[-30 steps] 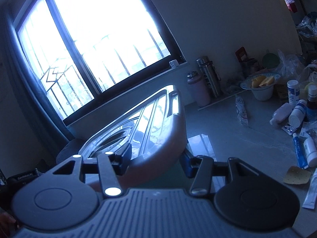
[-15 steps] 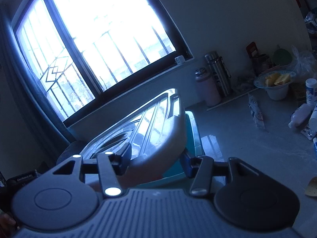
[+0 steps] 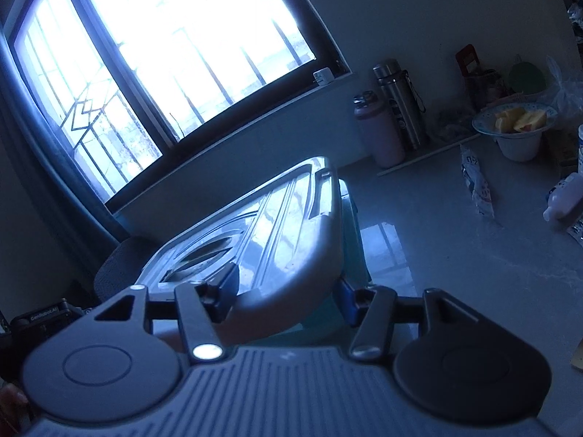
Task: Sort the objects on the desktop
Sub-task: 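Carry the lid with both grippers over the teal bin, then lower the lid onto the bin rim and open both grippers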
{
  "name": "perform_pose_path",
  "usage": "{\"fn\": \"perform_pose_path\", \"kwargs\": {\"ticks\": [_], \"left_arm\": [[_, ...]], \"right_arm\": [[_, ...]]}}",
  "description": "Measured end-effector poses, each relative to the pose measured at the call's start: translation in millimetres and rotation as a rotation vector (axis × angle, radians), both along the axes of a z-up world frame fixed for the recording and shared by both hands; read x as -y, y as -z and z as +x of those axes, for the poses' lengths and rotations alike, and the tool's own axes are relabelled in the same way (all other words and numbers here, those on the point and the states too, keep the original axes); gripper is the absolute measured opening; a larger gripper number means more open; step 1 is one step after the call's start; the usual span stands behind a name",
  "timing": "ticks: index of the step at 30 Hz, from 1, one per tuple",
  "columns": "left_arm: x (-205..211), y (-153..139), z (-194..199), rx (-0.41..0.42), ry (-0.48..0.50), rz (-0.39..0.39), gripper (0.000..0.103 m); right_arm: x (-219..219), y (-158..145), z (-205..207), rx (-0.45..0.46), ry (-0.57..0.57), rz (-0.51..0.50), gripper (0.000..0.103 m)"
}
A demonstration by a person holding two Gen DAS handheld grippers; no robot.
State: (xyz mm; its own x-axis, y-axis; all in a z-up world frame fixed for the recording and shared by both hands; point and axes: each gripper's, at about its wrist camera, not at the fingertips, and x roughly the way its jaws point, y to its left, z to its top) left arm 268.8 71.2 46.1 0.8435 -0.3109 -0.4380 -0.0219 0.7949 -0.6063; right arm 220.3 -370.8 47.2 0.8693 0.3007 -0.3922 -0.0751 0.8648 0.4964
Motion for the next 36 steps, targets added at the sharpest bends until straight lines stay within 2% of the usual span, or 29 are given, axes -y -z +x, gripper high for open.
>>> {"fn": "perform_pose_path", "kwargs": {"ticks": [5, 7, 8, 11, 18, 21, 23, 26, 36], "left_arm": [[-6, -3, 0, 0.003, -0.027, 0.005, 0.060], [-7, -9, -1, 0.010, -0.040, 0.036, 0.061], [-7, -12, -2, 0.014, -0.047, 0.051, 0.066], [-10, -19, -3, 0.029, -0.053, 0.084, 0.071], [-12, -27, -1, 0.022, -0.053, 0.117, 0.072], [-4, -37, 2, -0.011, -0.042, 0.208, 0.077], [3, -47, 6, -0.060, -0.028, 0.304, 0.083], [15, -60, 13, -0.135, 0.015, 0.449, 0.087], [33, -77, 32, -0.281, 0.098, 0.635, 0.087]], "right_arm": [[-2, 2, 5, -0.038, -0.011, 0.003, 0.061], [-5, 3, 7, -0.062, -0.006, -0.044, 0.067], [-6, 3, 7, -0.062, -0.002, -0.059, 0.072], [-7, -1, 6, -0.060, 0.027, -0.073, 0.083], [-9, -12, 5, -0.031, 0.048, -0.133, 0.086], [-10, -17, 7, -0.034, 0.044, -0.174, 0.087], [-11, -23, 11, -0.057, 0.030, -0.220, 0.090], [-12, -33, 19, -0.100, -0.007, -0.288, 0.092], [-22, -53, 43, -0.265, -0.036, -0.425, 0.096]]}}
